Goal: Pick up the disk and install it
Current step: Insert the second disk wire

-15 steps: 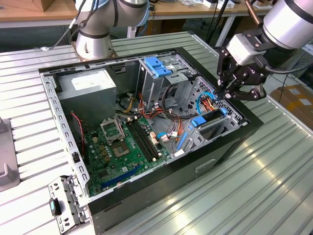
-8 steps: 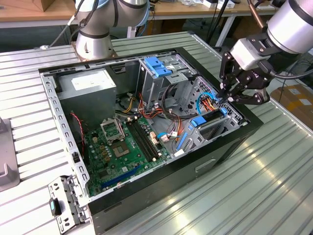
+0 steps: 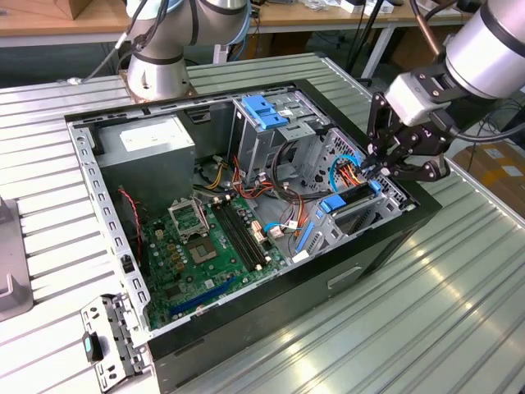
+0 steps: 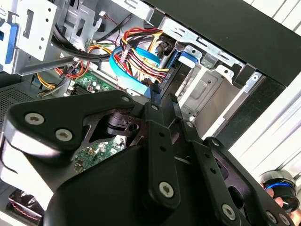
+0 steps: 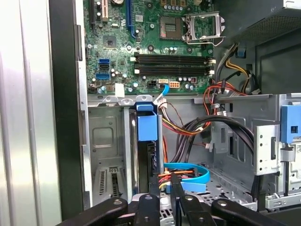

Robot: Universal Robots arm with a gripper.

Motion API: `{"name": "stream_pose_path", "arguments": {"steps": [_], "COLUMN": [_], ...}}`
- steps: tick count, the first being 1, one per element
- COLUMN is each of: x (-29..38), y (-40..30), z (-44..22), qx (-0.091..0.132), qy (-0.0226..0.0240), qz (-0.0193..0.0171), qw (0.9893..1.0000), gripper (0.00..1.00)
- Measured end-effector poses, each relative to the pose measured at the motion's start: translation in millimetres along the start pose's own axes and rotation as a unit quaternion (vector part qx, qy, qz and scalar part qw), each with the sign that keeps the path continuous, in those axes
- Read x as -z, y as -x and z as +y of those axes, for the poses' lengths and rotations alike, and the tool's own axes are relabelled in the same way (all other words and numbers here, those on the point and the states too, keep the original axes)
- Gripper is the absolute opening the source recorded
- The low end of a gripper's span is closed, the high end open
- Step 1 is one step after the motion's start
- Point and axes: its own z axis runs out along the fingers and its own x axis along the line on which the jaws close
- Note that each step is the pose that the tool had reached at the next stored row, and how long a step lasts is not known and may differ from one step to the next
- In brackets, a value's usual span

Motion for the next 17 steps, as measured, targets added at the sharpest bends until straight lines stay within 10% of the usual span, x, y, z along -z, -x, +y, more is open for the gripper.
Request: {"name": "stream_pose_path", "arguments": {"steps": [17], "x": [-3.1], "y": [-1.2], "z": [-0.2], "qx": [0.000], "qy": [0.0001], "qz": [-0.0018], "qw": [1.0000], "gripper": [0.23]}}
